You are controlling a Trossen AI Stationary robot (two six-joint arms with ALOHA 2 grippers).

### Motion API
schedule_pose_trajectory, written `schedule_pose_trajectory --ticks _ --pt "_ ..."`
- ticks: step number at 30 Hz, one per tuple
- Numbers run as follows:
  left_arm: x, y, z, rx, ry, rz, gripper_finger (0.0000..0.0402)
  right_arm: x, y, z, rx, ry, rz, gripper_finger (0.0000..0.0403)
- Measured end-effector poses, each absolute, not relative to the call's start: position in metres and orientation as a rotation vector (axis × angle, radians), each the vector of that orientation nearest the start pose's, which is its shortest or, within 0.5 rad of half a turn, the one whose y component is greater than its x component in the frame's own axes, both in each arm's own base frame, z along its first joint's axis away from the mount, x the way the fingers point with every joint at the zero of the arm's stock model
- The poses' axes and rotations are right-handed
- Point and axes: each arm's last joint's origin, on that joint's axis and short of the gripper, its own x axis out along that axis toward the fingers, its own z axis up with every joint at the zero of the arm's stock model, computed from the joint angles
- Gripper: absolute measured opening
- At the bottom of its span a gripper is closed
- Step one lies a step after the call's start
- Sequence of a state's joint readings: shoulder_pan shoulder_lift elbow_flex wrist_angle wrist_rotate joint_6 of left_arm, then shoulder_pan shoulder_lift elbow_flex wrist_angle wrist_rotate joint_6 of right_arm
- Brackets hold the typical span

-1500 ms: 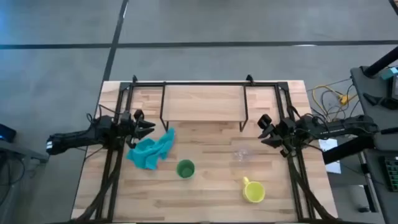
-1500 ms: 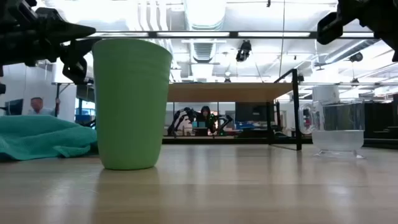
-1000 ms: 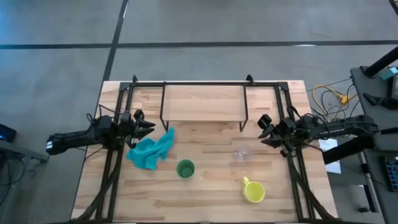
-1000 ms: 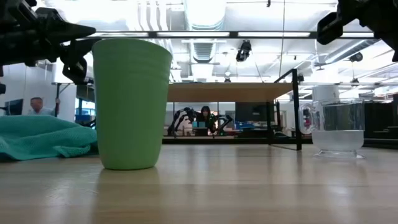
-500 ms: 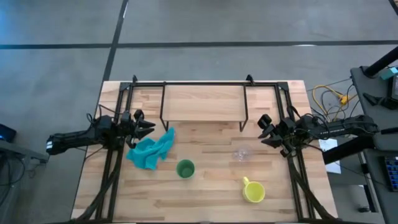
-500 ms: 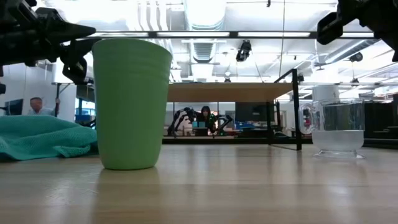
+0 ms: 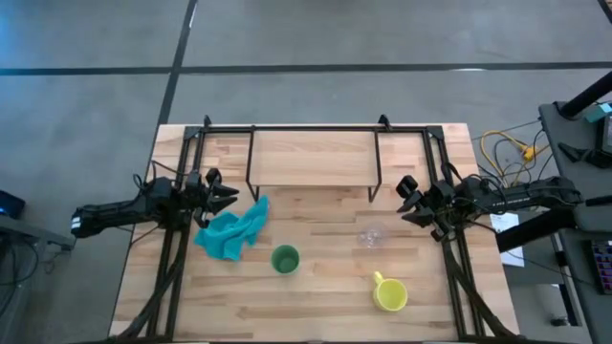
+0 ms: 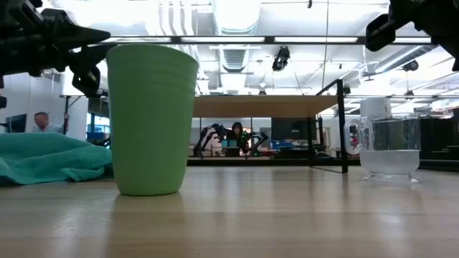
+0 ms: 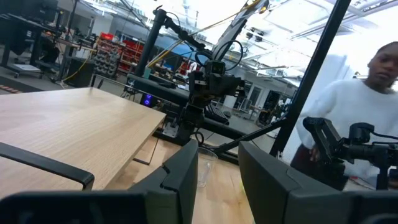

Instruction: Stack small to large cups/mugs on shelf

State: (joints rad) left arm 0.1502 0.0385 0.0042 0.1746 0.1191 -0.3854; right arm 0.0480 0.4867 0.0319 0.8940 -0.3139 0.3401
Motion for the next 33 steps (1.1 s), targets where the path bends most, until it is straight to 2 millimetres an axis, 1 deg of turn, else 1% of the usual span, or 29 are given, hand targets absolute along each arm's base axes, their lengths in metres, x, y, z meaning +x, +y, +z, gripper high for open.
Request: schedule_pose_trajectory --ticks 33 --pt "0.098 0.0119 0.1788 -0.36 -0.147 0.022 0.0102 0.1184 0.0147 0.2145 0.285 -0.378 0.43 0.0082"
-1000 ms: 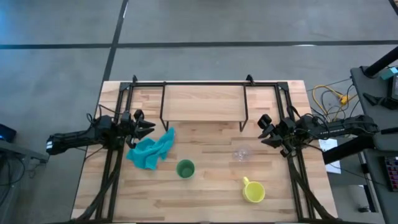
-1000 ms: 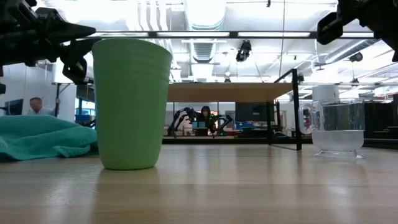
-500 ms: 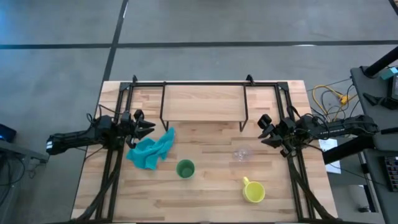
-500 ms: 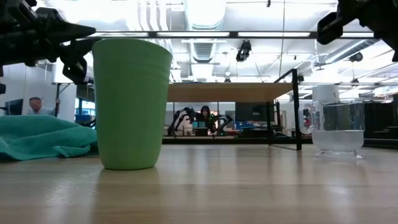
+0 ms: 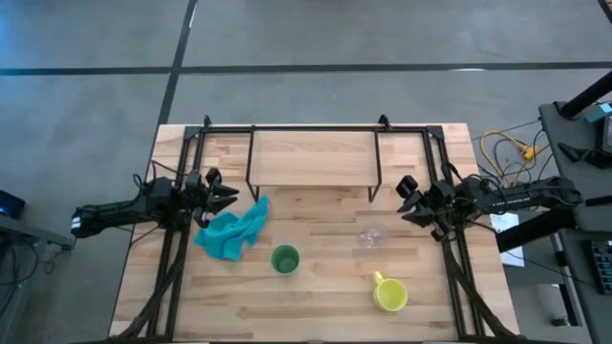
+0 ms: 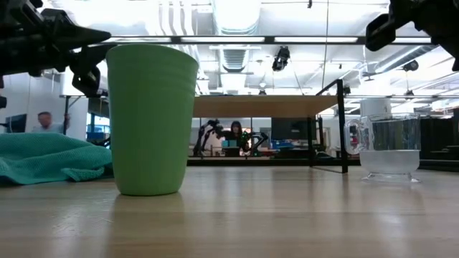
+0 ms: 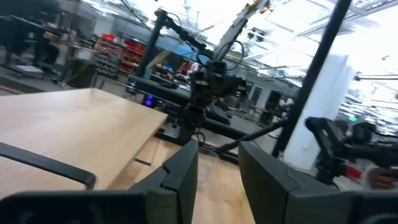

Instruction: Stack small to large cups/mugs on shelf

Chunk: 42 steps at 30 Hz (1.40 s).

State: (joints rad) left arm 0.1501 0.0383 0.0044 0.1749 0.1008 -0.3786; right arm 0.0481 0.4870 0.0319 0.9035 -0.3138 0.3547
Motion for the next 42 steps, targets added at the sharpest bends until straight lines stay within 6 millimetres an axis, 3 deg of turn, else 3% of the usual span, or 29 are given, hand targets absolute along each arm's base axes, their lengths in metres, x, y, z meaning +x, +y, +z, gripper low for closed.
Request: schedule_pose_trajectory --ticks 8,13,17,24,28,34,42 --pt "0.098 0.012 0.179 -0.363 -0.15 0.038 0.0102 0.118 0.015 0.216 0.345 -0.381 0.446 0.0082" --pt "0.097 0.017 0.185 -0.377 -0.253 0.195 0.0102 0.118 0.014 0.219 0.42 -0.39 0.433 0.0082" --pt "0.096 0.018 0.19 -0.373 -0.303 0.205 0.0102 0.118 0.013 0.229 0.547 -0.395 0.448 0.0082" --pt "0.093 0.019 0.204 -0.415 -0.374 0.236 0.0102 0.12 0.014 0.261 0.556 -0.422 0.474 0.0082" --pt "0.091 0.017 0.236 -0.451 -0.386 0.179 0.0102 0.126 0.015 0.282 0.593 -0.239 0.471 0.0082" --pt "0.099 0.015 0.291 -0.42 -0.189 0.123 0.0102 0.129 0.015 0.311 0.616 0.138 0.342 0.0082" --pt "0.111 0.015 0.382 -0.188 -0.113 0.08 0.0102 0.124 0.015 0.371 0.456 0.206 0.329 0.0081"
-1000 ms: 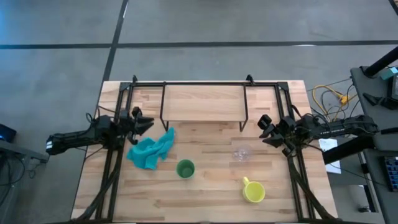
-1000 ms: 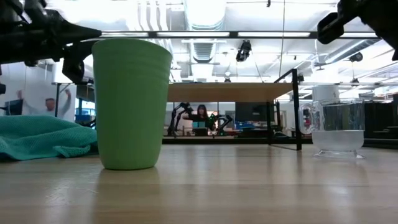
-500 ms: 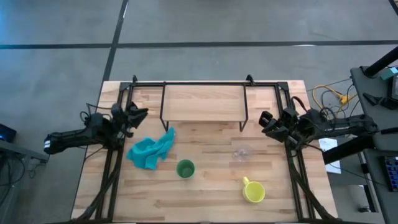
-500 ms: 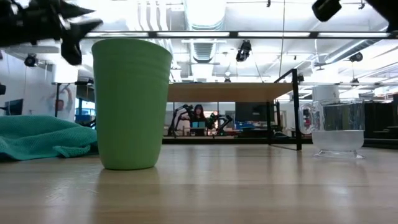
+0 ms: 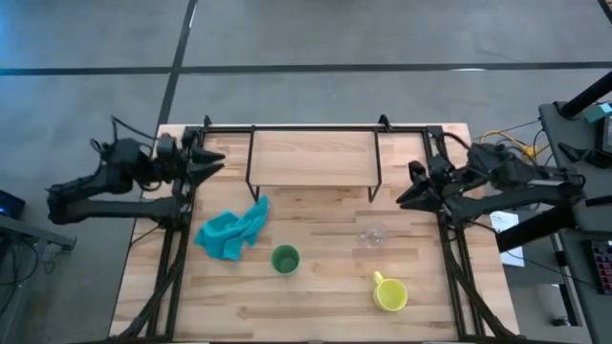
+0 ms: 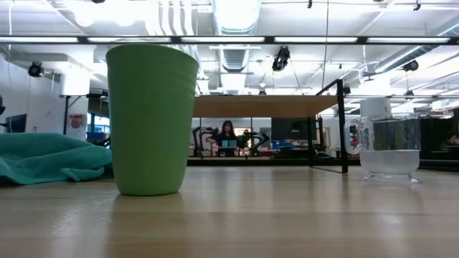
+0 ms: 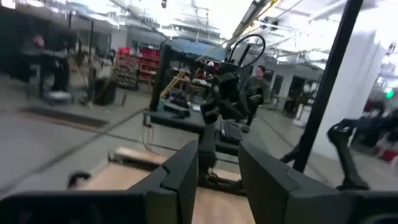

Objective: Stack small to large cups/mugs on shelf
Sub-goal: Put the transparent mug on the shelf

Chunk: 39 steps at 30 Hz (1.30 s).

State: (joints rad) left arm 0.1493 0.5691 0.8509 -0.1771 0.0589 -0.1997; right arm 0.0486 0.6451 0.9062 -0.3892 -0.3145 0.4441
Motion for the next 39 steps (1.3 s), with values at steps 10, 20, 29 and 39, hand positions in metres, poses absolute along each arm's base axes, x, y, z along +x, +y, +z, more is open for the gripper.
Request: schedule_pose_trajectory --ticks 10,20,29,39 --pt "0.116 0.016 0.428 -0.076 0.11 0.095 0.0102 0.114 0.013 0.405 0.317 0.545 0.227 0.0056" --pt "0.12 0.017 0.44 -0.08 0.104 0.099 0.0102 0.144 0.015 0.409 0.303 0.682 0.231 0.0052" --pt "0.114 0.016 0.444 -0.078 0.078 0.099 0.0102 0.173 0.019 0.388 0.439 0.848 0.229 0.0057" --pt "0.107 0.015 0.447 -0.069 0.052 0.097 0.0102 0.21 0.021 0.345 0.423 1.197 0.182 0.0127"
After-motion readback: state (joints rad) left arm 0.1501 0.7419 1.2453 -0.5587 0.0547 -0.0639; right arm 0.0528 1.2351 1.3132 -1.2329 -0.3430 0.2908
